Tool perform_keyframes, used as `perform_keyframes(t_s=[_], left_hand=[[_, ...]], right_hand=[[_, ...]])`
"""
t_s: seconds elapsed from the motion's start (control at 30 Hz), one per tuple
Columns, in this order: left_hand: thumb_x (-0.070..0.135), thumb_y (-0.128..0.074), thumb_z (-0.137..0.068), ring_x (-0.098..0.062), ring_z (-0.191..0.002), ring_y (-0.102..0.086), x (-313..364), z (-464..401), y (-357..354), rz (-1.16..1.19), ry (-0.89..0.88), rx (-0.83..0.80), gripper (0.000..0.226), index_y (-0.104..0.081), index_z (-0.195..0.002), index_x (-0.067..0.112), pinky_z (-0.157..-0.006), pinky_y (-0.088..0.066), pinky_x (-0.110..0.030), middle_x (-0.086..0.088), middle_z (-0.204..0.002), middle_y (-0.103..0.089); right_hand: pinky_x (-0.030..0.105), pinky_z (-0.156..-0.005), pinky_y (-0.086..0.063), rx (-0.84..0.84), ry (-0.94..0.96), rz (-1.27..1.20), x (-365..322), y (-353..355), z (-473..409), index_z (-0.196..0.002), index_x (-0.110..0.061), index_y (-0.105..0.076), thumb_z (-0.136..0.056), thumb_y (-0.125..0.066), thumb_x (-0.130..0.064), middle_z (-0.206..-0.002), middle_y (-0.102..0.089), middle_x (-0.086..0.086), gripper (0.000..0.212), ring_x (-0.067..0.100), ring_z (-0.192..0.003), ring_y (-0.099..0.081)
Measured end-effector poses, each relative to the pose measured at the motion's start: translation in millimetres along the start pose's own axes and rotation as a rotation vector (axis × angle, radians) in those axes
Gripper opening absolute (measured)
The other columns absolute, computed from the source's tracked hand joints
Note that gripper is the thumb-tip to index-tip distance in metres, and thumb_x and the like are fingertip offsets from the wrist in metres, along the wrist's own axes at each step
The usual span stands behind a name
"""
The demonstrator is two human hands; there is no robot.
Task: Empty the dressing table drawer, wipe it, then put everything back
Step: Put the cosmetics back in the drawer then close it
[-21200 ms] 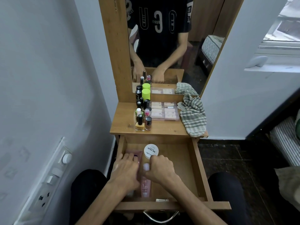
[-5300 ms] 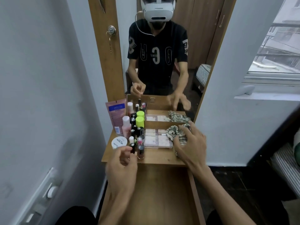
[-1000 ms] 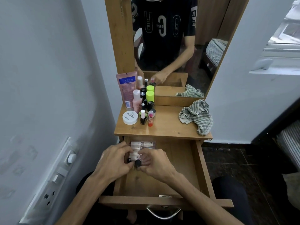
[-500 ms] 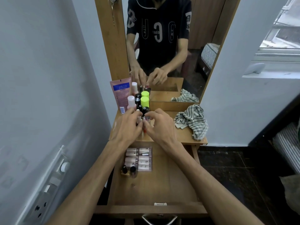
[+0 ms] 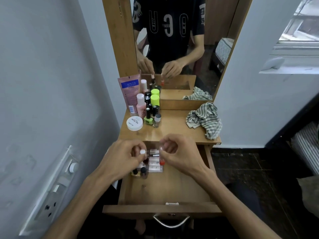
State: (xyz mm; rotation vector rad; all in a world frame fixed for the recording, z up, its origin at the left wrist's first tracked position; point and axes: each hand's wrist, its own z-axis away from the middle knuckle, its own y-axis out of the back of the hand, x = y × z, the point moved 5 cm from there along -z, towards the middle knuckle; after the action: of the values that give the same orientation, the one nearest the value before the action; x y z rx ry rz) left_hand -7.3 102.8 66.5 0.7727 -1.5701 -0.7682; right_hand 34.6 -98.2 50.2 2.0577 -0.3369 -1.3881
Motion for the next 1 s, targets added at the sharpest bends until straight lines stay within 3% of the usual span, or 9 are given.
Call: perform_keyframes(t_s=[0.17, 0.33, 0.5, 0.6, 0.8, 0.9, 1.0], left_hand=[[0.031, -0.078, -0.081, 0.001, -0.069, -0.064, -18, 26, -28, -0.122, 0.008, -0.196, 0.006, -0.072, -0.084, 0.031, -0.060, -0.036, -0.014, 0.017, -0.067, -0.069], [0.029, -0.067, -0.079, -0.008, -0.069, -0.061, -36, 30, -41, -0.290, -0.013, -0.203, 0.003, -0.067, -0.081, 0.032, -0.064, -0.036, -0.024, 0.013, -0.067, -0.065], [0.031, -0.065, -0.083, -0.022, -0.085, -0.068, -47, 32, -48, -0.372, -0.011, -0.215, 0.006, -0.069, -0.087, 0.028, -0.067, -0.037, -0.029, 0.003, -0.084, -0.073], [0.029, -0.065, -0.084, -0.023, -0.086, -0.068, -48, 34, -51, -0.375, -0.011, -0.216, 0.002, -0.065, -0.084, 0.028, -0.066, -0.035, -0.029, 0.002, -0.087, -0.073], [0.031, -0.065, -0.084, -0.018, -0.079, -0.067, -53, 38, -51, -0.342, -0.032, -0.154, 0.003, -0.066, -0.086, 0.029, -0.063, -0.035, -0.026, 0.007, -0.082, -0.071], [0.036, -0.070, -0.081, -0.013, -0.072, -0.066, -53, 41, -46, -0.319, -0.047, -0.122, 0.008, -0.068, -0.086, 0.030, -0.056, -0.030, -0.019, 0.015, -0.070, -0.062], [0.042, -0.072, -0.074, -0.006, -0.057, -0.056, -47, 36, -32, -0.243, -0.051, -0.040, 0.012, -0.067, -0.078, 0.033, -0.054, -0.028, -0.010, 0.022, -0.055, -0.049]], right_hand=[[0.029, -0.071, -0.064, -0.203, -0.084, 0.098, 20, -44, 27, -0.087, -0.022, -0.080, -0.081, -0.077, -0.021, -0.077, -0.076, -0.009, 0.007, 0.003, -0.073, -0.072], [0.027, -0.075, -0.063, -0.284, -0.062, 0.144, 14, -83, 31, -0.081, -0.020, -0.080, -0.081, -0.071, -0.019, -0.075, -0.077, -0.008, 0.009, 0.003, -0.073, -0.073], [0.028, -0.066, -0.053, -0.283, 0.053, 0.237, -3, -106, 26, -0.077, -0.016, -0.071, -0.086, -0.067, -0.014, -0.075, -0.070, -0.003, 0.010, 0.016, -0.069, -0.063], [0.032, -0.069, -0.050, -0.287, 0.073, 0.265, -7, -111, 26, -0.081, -0.014, -0.071, -0.089, -0.070, -0.014, -0.084, -0.070, 0.004, 0.008, 0.022, -0.074, -0.062], [0.028, -0.068, -0.043, -0.288, 0.103, 0.263, -7, -106, 28, -0.093, -0.015, -0.070, -0.090, -0.073, -0.020, -0.089, -0.070, 0.003, 0.007, 0.015, -0.073, -0.052], [0.031, -0.073, -0.054, -0.289, 0.122, 0.252, -9, -99, 32, -0.100, -0.019, -0.069, -0.089, -0.074, -0.024, -0.093, -0.073, 0.001, 0.013, 0.021, -0.081, -0.067], [0.025, -0.078, -0.061, -0.218, 0.118, 0.210, -10, -80, 28, -0.106, -0.024, -0.074, -0.090, -0.072, -0.036, -0.093, -0.078, -0.005, 0.020, 0.011, -0.081, -0.074]])
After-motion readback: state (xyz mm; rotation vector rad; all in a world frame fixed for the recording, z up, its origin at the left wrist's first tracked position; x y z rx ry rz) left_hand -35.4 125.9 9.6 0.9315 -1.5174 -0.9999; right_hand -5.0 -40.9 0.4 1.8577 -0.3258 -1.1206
